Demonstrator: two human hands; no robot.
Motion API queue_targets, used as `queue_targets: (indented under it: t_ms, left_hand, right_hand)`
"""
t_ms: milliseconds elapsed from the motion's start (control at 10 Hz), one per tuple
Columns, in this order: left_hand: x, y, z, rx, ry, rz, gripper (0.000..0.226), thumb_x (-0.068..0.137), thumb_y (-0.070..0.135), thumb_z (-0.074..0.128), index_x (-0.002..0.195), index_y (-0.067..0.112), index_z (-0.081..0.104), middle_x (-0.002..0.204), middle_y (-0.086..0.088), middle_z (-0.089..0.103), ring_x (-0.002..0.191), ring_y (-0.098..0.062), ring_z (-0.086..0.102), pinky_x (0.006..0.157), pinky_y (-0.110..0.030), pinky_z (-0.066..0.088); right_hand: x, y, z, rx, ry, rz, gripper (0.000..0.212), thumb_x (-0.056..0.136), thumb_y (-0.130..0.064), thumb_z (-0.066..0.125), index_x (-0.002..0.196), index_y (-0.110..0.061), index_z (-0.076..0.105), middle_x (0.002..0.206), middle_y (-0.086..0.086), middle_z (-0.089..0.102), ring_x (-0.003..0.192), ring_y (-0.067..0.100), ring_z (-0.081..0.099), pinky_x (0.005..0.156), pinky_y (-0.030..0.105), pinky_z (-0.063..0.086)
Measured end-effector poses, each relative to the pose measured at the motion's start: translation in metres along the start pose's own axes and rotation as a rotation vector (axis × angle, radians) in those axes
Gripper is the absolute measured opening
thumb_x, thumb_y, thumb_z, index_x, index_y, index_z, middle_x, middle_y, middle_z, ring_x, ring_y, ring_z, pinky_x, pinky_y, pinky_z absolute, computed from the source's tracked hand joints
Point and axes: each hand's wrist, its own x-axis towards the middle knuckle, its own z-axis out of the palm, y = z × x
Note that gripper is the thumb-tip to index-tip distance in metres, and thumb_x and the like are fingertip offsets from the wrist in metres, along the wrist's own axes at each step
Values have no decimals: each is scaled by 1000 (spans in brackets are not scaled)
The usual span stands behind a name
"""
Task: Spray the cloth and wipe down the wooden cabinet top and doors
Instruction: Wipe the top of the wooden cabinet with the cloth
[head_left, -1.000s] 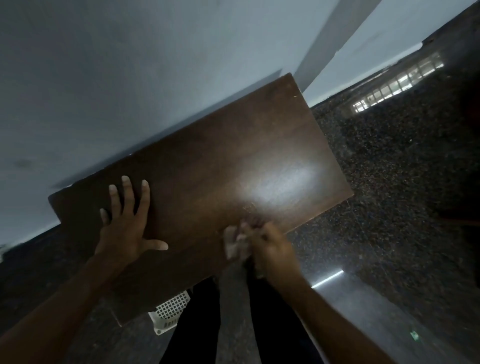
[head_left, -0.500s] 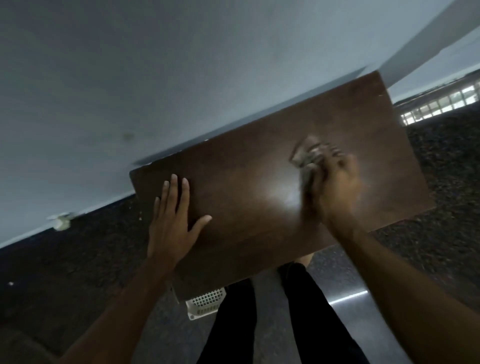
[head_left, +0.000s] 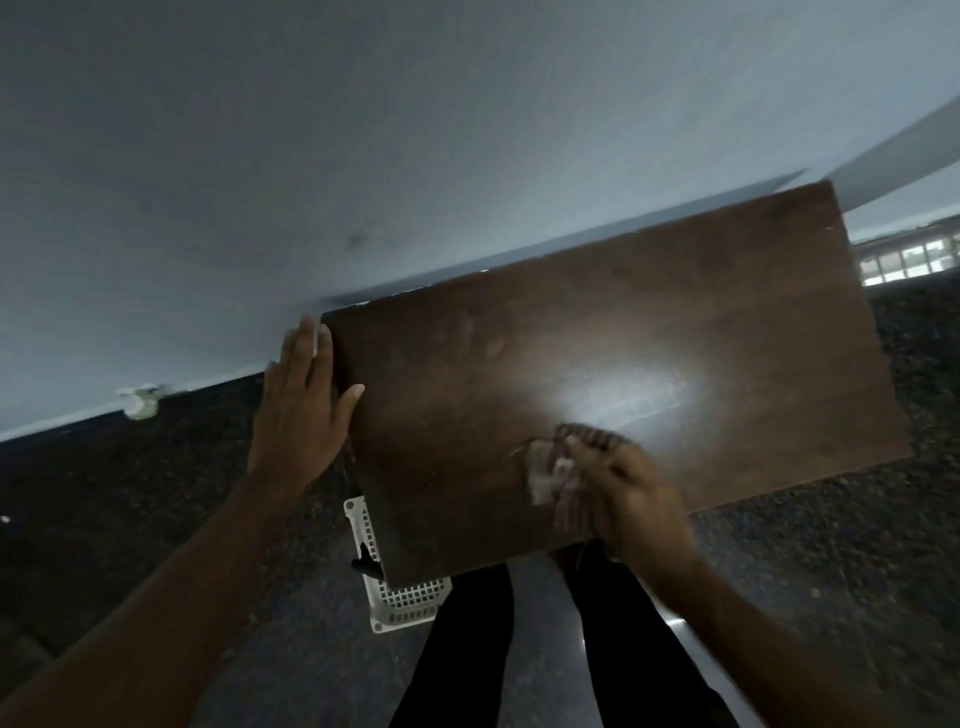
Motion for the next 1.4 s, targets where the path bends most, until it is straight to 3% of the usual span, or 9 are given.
queue_targets:
  t_ms: [100, 300, 500, 600, 700, 800, 900, 1100, 1400]
  left_hand:
    - [1, -5, -1, -27, 6, -17, 69, 102, 36, 45, 157, 0, 22, 166, -18, 13, 152, -38, 14, 119, -61, 22]
    - [0, -19, -4, -22, 42, -8, 60, 105, 27, 42, 156, 0, 23, 167, -18, 5, 154, -36, 9, 123, -54, 17]
    - [-11, -34, -3, -60, 140, 37, 58, 107, 33, 29, 155, 1, 28, 166, -18, 12, 153, -35, 14, 122, -53, 20]
    - [-16, -34, -1, -95, 148, 36, 61, 106, 37, 26, 156, 2, 27, 166, -17, 13, 153, -34, 14, 122, -55, 22]
    - [-19, -31, 1, -92, 149, 60, 61, 106, 39, 28, 154, 2, 30, 165, -19, 17, 152, -35, 17, 120, -58, 25]
    - [-16, -26, 0, -71, 120, 89, 62, 105, 41, 26, 156, 5, 28, 165, -17, 17, 153, -33, 17, 120, -58, 25]
    - [-13, -21, -2, -54, 100, 100, 63, 105, 43, 24, 158, 8, 24, 166, -16, 16, 153, -32, 17, 120, -58, 25]
    - [-6, -6, -17, -70, 154, 178, 59, 106, 37, 27, 157, 6, 26, 166, -15, 18, 153, -31, 19, 120, -56, 26]
    - [11, 33, -24, -107, 237, 337, 56, 106, 30, 44, 152, 0, 34, 162, -20, 26, 149, -37, 27, 116, -58, 32]
  right_hand:
    - [38, 27, -26, -147, 158, 28, 42, 92, -10, 54, 133, -20, 61, 116, 14, 58, 101, 30, 57, 81, 30, 42]
    - [144, -6, -36, -81, 317, 413, 38, 95, -18, 57, 133, -16, 60, 124, 25, 54, 105, 40, 54, 81, 32, 34]
    - [184, -100, 26, -66, 198, 172, 34, 93, -12, 52, 125, -15, 62, 120, 14, 54, 103, 31, 54, 78, 29, 40]
    - [144, -160, 58, 67, -21, -12, 33, 98, -29, 49, 130, -23, 54, 123, 13, 54, 106, 33, 59, 81, 44, 56]
    - [97, -176, 71, 6, -198, -173, 58, 90, -26, 61, 144, -15, 43, 130, 14, 47, 113, 34, 53, 77, 47, 59]
    - [80, -144, 56, -42, -208, -274, 49, 87, -26, 65, 134, -23, 55, 121, 12, 56, 101, 33, 61, 67, 46, 61]
    - [104, -108, 29, -45, -59, -78, 16, 99, -47, 53, 107, -35, 58, 99, 0, 68, 82, 22, 69, 70, 48, 61]
    - [195, -115, 32, -3, 229, 181, 12, 99, -27, 56, 104, -20, 64, 95, -9, 63, 84, 18, 62, 72, 35, 57]
    - [188, -117, 20, 11, -79, -200, 29, 99, -20, 55, 127, -13, 59, 118, 11, 52, 108, 31, 53, 84, 45, 54]
